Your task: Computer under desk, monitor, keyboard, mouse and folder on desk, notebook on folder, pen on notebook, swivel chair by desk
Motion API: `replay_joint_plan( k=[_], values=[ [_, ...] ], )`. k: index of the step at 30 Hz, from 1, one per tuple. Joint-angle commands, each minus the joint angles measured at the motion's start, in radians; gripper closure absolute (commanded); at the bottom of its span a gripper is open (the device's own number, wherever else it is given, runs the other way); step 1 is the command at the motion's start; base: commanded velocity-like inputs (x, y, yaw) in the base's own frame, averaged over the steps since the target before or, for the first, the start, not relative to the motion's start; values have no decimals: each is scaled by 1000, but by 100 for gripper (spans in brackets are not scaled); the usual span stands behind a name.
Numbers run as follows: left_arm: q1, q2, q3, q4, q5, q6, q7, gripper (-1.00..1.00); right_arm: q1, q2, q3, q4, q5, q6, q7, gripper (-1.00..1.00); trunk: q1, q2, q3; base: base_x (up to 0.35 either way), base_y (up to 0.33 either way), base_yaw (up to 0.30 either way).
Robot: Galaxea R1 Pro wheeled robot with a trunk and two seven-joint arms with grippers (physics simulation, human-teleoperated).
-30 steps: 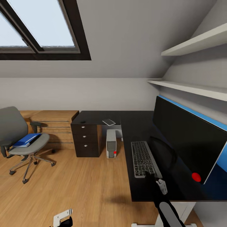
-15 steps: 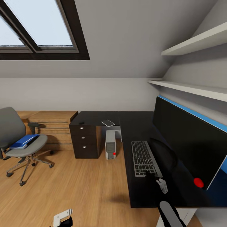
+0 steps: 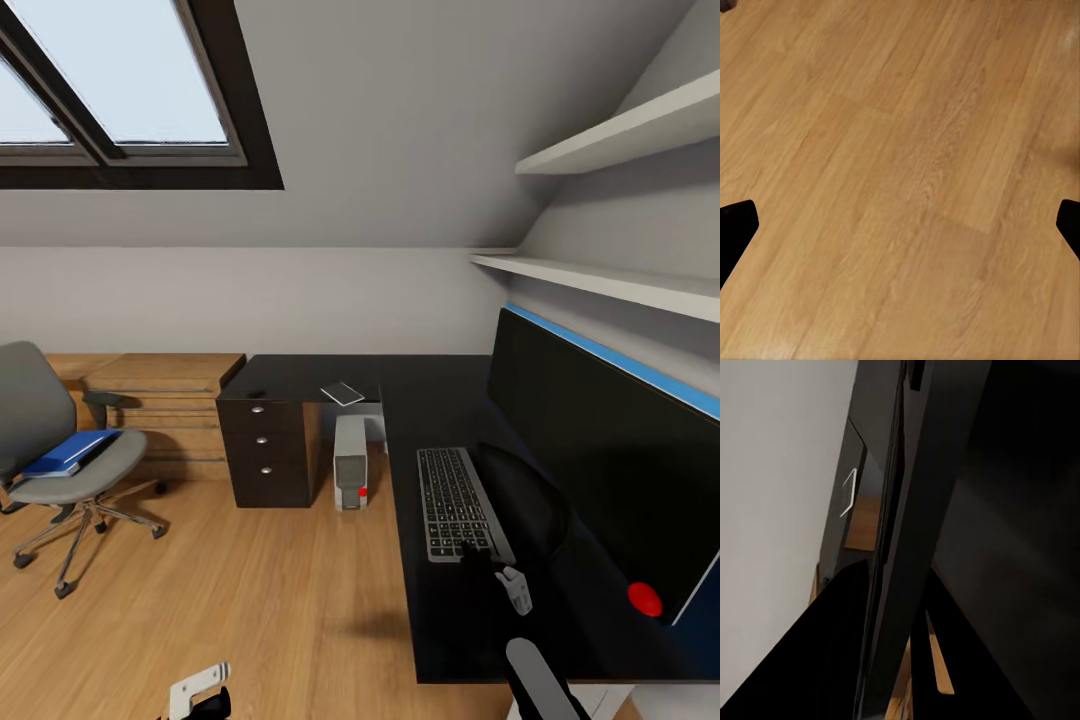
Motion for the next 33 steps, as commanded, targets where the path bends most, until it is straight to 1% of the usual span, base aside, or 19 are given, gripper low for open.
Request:
replay_joint_plan(
  k=[1, 10, 30, 33],
  values=[
    [0, 1, -2, -2, 5, 5, 6, -100, -1, 0, 2, 1, -13, -6, 8, 100, 0, -1, -1, 6, 0, 0],
    [0, 0, -2, -2, 5, 5, 7, -100, -1, -2, 2, 1, -13, -6, 6, 100, 0, -1, -1, 61, -50, 0],
    [0, 0, -2, -2, 5, 5, 6, -100, -1, -2, 2, 1, -13, -6, 6, 100, 0, -1, -1, 35, -11, 0],
    [0, 0, -2, -2, 5, 5, 6, -100, -1, -2, 2, 1, -13, -6, 6, 100, 0, -1, -1, 171, 0, 0]
  ],
)
